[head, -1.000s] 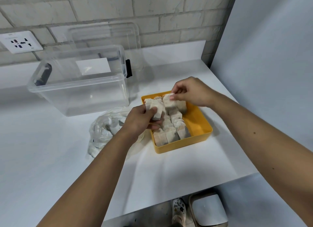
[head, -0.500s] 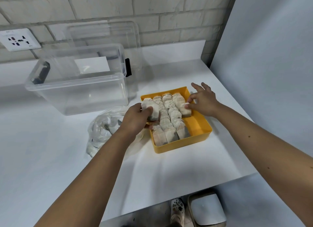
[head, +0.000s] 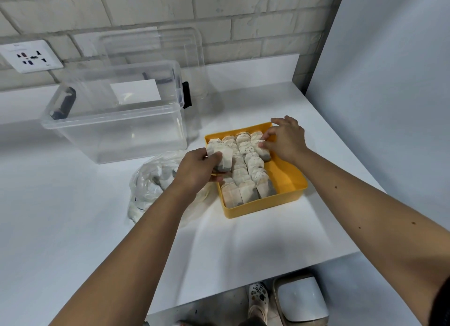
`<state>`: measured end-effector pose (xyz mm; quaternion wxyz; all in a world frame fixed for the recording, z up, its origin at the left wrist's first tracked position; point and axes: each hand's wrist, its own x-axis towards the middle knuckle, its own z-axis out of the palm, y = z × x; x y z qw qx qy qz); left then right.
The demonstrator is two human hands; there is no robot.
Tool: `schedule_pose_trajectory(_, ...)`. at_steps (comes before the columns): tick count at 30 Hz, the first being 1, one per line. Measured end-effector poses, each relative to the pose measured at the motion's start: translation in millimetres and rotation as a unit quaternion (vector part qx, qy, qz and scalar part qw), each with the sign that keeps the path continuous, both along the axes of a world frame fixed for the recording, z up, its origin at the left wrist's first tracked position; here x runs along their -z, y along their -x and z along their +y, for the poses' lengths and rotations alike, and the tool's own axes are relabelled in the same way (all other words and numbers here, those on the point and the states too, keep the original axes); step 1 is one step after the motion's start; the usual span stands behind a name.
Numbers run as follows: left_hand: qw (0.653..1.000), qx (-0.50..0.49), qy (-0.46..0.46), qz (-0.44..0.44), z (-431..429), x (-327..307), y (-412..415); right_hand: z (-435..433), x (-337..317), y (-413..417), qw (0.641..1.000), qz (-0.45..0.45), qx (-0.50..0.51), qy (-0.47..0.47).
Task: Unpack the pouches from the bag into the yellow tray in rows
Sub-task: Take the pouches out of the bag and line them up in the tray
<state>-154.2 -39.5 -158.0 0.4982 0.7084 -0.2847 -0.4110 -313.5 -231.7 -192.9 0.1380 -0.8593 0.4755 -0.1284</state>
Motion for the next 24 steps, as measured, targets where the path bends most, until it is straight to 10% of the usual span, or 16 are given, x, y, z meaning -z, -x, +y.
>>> schedule_pose_trajectory(8, 0.999, 0.0, 0.013, 0.043, -2, 0, -1, 23, -31, 0, 0.995, -0.104, -0.01, 0.011)
schedule_pose_trajectory(13, 0.994, -0.01, 0.038, 0.099, -7, -5, 6, 52, -64, -5, 0.951, -0.198, -0.114, -0.207)
schedule_pose_trajectory(24, 0.997, -0.013, 0.044, 0.061, -10, -9, 9, 31, -93, 12, 0.972, -0.168, -0.097, -0.135)
